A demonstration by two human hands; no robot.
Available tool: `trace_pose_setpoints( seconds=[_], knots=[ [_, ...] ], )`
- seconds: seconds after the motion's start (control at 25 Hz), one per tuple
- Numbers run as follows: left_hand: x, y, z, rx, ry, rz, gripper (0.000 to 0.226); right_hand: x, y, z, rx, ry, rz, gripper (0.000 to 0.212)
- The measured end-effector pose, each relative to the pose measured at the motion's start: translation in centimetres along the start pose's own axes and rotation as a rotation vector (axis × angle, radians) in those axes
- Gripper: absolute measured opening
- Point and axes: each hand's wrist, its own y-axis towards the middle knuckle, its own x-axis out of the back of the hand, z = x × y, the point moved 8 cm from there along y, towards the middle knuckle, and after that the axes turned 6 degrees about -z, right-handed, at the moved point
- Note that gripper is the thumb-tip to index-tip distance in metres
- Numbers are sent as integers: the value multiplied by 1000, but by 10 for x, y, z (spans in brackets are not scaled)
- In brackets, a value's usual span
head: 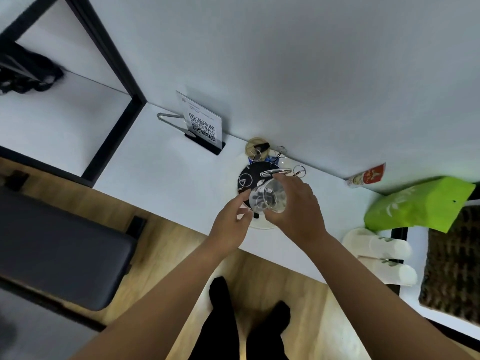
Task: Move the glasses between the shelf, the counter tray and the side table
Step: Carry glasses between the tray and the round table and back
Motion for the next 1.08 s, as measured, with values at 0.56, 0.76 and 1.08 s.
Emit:
trace_pose_setpoints(
  seconds=[0.56,0.76,1.08],
  knots=[
    [-20,23,34,106,-6,29,49,-64,4,-18,88,-236,87,84],
    [-24,29,43,114,7,52,50,-72,5,-22,110,-254,69,85],
    [-19,35,49,103,34,59,48,-79,7,-21,153,-323,98,85]
  ],
)
